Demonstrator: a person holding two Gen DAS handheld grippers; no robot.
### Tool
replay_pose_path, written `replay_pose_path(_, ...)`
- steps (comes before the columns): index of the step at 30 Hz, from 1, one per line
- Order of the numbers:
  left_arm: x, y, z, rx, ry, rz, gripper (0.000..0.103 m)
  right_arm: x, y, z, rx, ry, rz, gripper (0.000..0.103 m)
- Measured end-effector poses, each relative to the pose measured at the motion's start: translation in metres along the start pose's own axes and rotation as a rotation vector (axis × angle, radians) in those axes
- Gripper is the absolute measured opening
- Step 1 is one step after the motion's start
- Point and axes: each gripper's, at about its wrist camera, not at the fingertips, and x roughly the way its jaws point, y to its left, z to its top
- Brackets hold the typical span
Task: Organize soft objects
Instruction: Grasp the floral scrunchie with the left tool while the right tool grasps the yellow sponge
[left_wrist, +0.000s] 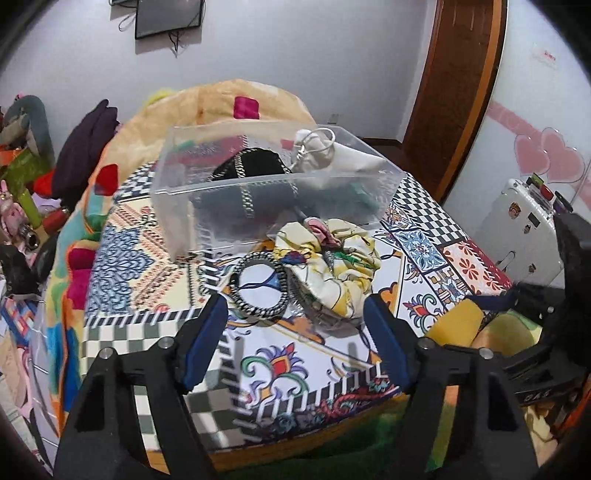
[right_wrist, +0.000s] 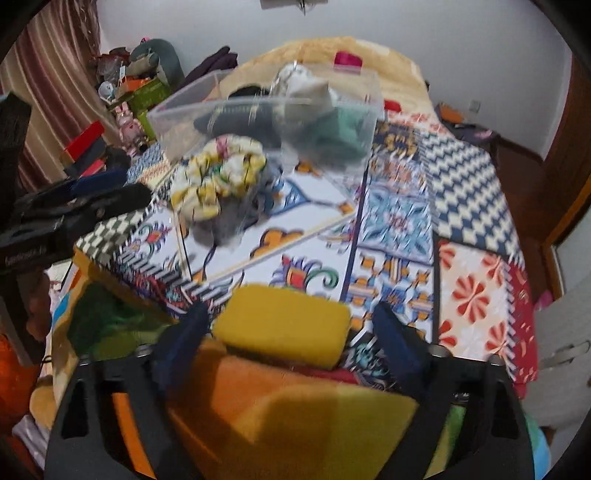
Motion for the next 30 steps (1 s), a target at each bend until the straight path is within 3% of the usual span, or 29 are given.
replay_pose_path(2,0.007,-0.001,0.002,0.002,0.009,-0.005,0.066,0.002,0.0,-0.003,0.004,0.013,0.019,0.064)
replay_pose_path(14,0.036,-0.001,0.011,-0.039,0.061,-0.085,0.007,-0.017,-0.002,0.015,-0.018,-0.122,-0.013,0.057)
replay_pose_path(22,0.006,0.0,0.017,-0.018,-0.028,-0.077,0.003,-0.031,0.002,0.039,-0.04,-0.206,-0.027,0.057)
replay_pose_path(30,-0.041,0.002,0.045,0.026,-0.174,-0.058,0.003,-0.055,0.009,0.072,-0.063,-0.313,-0.037,0.057)
